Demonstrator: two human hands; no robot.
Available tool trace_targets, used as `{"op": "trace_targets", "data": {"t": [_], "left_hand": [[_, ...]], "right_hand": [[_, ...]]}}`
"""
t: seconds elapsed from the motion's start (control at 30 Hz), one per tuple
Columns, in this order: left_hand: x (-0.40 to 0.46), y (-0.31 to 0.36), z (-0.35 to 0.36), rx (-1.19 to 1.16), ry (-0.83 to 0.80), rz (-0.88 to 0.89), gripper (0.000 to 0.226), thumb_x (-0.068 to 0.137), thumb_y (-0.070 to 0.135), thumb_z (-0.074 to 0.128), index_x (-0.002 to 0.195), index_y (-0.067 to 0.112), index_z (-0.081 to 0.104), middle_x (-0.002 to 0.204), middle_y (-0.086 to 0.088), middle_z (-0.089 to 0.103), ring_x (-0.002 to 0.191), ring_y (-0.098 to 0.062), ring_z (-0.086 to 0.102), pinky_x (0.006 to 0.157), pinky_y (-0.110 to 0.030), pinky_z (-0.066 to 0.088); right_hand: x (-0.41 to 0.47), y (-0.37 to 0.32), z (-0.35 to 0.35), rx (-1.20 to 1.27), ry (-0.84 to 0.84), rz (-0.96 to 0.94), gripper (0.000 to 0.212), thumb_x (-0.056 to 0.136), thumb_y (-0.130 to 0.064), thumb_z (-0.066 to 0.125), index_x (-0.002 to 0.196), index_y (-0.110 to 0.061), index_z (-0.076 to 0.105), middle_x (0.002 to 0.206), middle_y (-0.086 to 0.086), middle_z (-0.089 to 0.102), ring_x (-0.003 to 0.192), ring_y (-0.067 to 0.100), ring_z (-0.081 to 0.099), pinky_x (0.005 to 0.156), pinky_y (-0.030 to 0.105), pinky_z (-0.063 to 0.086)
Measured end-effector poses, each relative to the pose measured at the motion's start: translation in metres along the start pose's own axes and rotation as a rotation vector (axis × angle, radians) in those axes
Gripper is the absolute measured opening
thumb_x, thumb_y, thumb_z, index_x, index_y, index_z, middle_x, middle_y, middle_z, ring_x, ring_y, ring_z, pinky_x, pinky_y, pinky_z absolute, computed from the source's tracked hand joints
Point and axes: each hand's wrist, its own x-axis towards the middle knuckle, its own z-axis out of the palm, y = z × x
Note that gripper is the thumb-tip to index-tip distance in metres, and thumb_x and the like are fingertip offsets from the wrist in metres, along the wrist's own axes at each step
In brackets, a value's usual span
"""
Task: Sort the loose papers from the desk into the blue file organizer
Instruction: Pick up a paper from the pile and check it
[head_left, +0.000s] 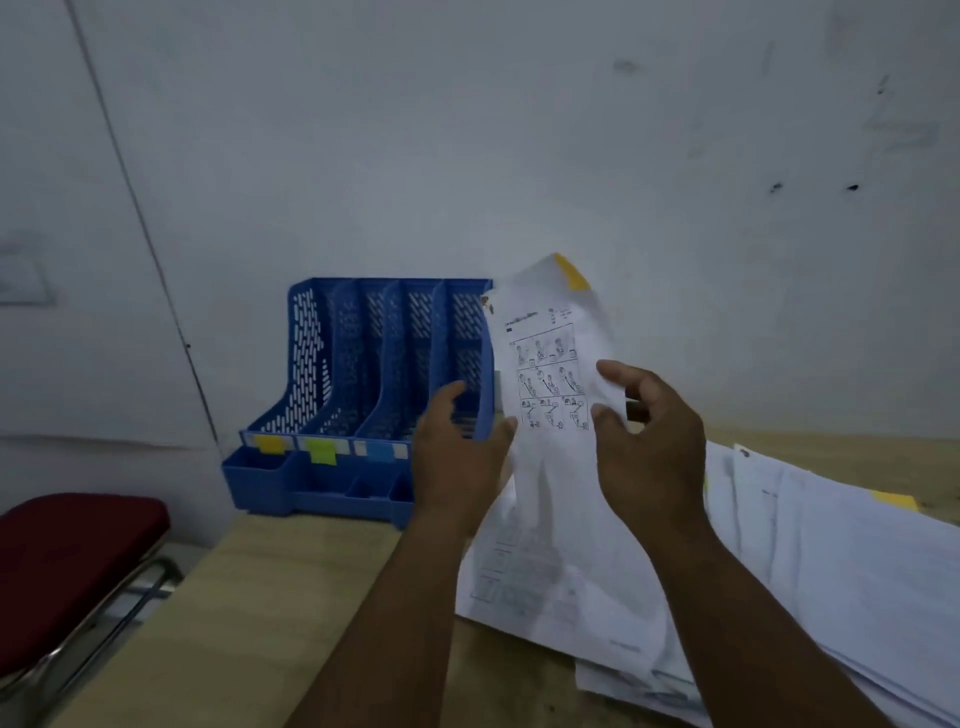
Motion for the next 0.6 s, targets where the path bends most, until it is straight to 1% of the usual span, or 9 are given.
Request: {"op": "trace_targets", "data": {"t": [0.07,0.13,0.2,0.27,0.33,0.4,0.47,0.53,0.6], "left_hand": [[0.008,0.002,-0.016,-0.079,-0.006,-0.162,0.086,0.080,0.057,0.078,0.150,0.033,0.034,0.155,0.000,0.038,0.136,-0.024,0.045,0.104,-0.041,0.047],[0.020,0.000,-0.038,-0.159,-0.045,-0.292,0.102,0.075,0.064,0.078,0.156,0.029,0.026,0.161,-0.002,0.031,0.140,-0.026,0.041,0.103,-0.039,0.045],[0.036,-0.003,-0.061,-0.268,-0.103,-0.388,0.118,0.065,0.070,0.080,0.158,0.027,0.023,0.161,-0.004,0.033,0.135,-0.029,0.048,0.105,-0.046,0.048],[0.046,-0.003,-0.079,-0.313,-0.100,-0.430,0.125,0.057,0.073,0.084,0.158,0.028,0.024,0.157,-0.006,0.040,0.128,-0.029,0.054,0.099,-0.050,0.053],[0.053,-0.005,-0.091,-0.270,-0.047,-0.395,0.127,0.055,0.073,0.084,0.157,0.026,0.026,0.159,-0.005,0.037,0.134,-0.030,0.049,0.104,-0.053,0.050],[0.058,-0.006,-0.101,-0.250,-0.017,-0.349,0.124,0.058,0.073,0.083,0.157,0.024,0.027,0.160,-0.003,0.035,0.137,-0.029,0.045,0.109,-0.053,0.045],[0.063,-0.004,-0.109,-0.299,-0.034,-0.319,0.122,0.057,0.077,0.081,0.155,0.024,0.033,0.158,-0.002,0.039,0.135,-0.026,0.047,0.109,-0.053,0.045],[0.068,-0.001,-0.115,-0.315,-0.076,-0.304,0.114,0.059,0.077,0.080,0.152,0.023,0.040,0.155,0.000,0.043,0.135,-0.025,0.048,0.111,-0.053,0.044],[0.071,0.003,-0.119,-0.322,-0.108,-0.298,0.108,0.058,0.077,0.081,0.145,0.022,0.050,0.148,0.000,0.053,0.131,-0.025,0.053,0.109,-0.053,0.045]], "right_hand": [[0.005,-0.004,0.009,0.066,-0.040,0.019,0.037,0.093,-0.003,0.066,0.117,-0.033,0.067,0.109,-0.026,0.063,0.095,-0.019,0.057,0.072,-0.001,0.043],[0.011,-0.007,0.022,0.139,-0.076,0.062,0.039,0.092,-0.003,0.068,0.111,-0.037,0.068,0.111,-0.022,0.067,0.098,-0.013,0.061,0.076,0.004,0.046],[0.017,-0.010,0.035,0.208,-0.107,0.100,0.037,0.091,-0.002,0.069,0.108,-0.035,0.070,0.108,-0.018,0.071,0.099,-0.007,0.066,0.082,0.013,0.052],[0.023,-0.014,0.047,0.271,-0.119,0.136,0.035,0.090,-0.001,0.070,0.106,-0.033,0.072,0.106,-0.013,0.074,0.099,0.000,0.069,0.085,0.021,0.055],[0.028,-0.019,0.058,0.343,-0.128,0.193,0.035,0.090,0.001,0.069,0.106,-0.030,0.073,0.107,-0.008,0.075,0.098,0.005,0.071,0.084,0.022,0.056],[0.032,-0.025,0.068,0.405,-0.138,0.258,0.034,0.091,0.002,0.068,0.110,-0.025,0.073,0.108,-0.003,0.076,0.097,0.010,0.072,0.080,0.022,0.057],[0.035,-0.033,0.075,0.451,-0.149,0.305,0.033,0.091,0.001,0.068,0.113,-0.023,0.074,0.107,-0.001,0.076,0.095,0.015,0.073,0.076,0.026,0.059],[0.039,-0.042,0.080,0.482,-0.170,0.332,0.032,0.092,-0.001,0.068,0.114,-0.023,0.074,0.105,-0.001,0.076,0.088,0.016,0.074,0.067,0.025,0.059],[0.044,-0.051,0.084,0.507,-0.189,0.332,0.034,0.091,-0.001,0.068,0.115,-0.024,0.074,0.103,-0.003,0.077,0.085,0.015,0.075,0.063,0.024,0.059]]}}
